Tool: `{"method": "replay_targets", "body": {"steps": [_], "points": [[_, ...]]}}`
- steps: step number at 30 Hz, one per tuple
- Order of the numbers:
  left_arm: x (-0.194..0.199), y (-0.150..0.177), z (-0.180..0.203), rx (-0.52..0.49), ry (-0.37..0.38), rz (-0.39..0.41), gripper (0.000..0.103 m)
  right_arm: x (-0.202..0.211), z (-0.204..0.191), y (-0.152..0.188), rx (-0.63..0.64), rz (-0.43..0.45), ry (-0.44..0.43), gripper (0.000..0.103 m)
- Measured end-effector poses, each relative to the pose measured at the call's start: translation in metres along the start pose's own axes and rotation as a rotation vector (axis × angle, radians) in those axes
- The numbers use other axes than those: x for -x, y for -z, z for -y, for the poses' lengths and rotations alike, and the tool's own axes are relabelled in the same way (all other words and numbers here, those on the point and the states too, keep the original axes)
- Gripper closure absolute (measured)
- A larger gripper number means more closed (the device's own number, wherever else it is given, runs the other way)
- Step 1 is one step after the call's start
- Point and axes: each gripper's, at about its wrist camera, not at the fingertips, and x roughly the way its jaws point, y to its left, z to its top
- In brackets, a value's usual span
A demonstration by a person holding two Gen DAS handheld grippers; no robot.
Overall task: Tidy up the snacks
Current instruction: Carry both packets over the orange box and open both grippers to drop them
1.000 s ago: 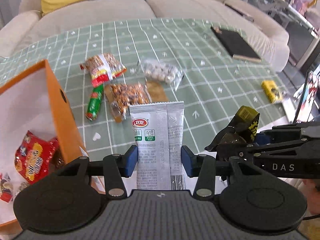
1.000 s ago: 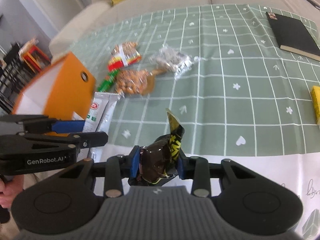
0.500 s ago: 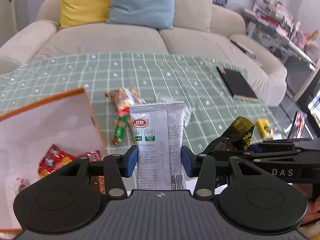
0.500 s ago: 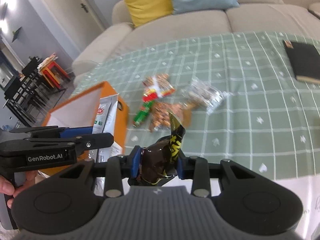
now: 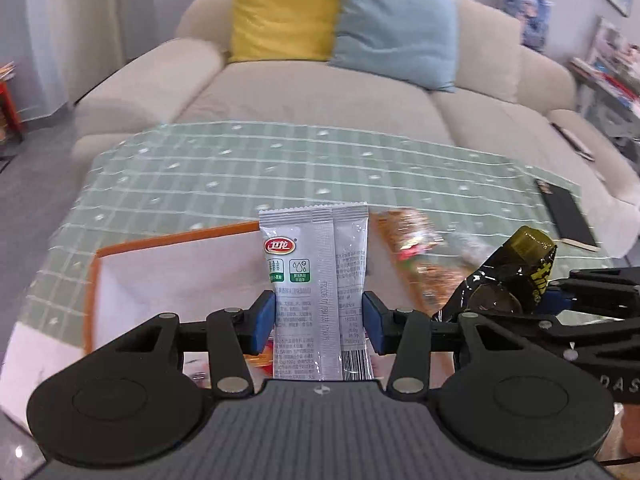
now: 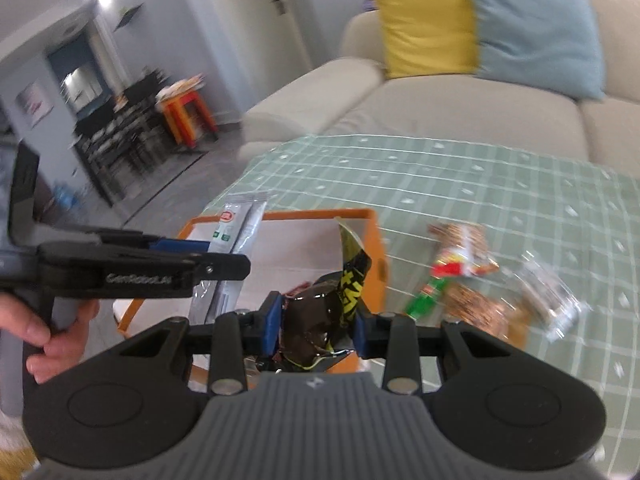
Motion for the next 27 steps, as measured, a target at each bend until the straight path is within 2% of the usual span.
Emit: {"method": "replay_targets", "body": {"steps": [4,11,15,27], "points": [[-0.013,0.004,-0.021,0.008,-0.05,-0.032,0.051,-0.033,-0.027,-0.011,0.098,-0.049,0.005,0.07],[-0.048,0.011,-0.046,-0.005,-0.128,-0.12,0.051,-0.091,-0.057,-0.013,0.296,-0.119,0.13,0.07],[-0.071,0.014,-0.056,0.012,-0.157,-0.183,0.051,-0.12,-0.056,-0.013,0.367,-0.153,0.212,0.07],[-0.112,0.019,-0.064,0.016,-0.218,-0.304,0.05,-0.175,-0.058,-0.007,0.53,-0.252,0.347,0.069]]}}
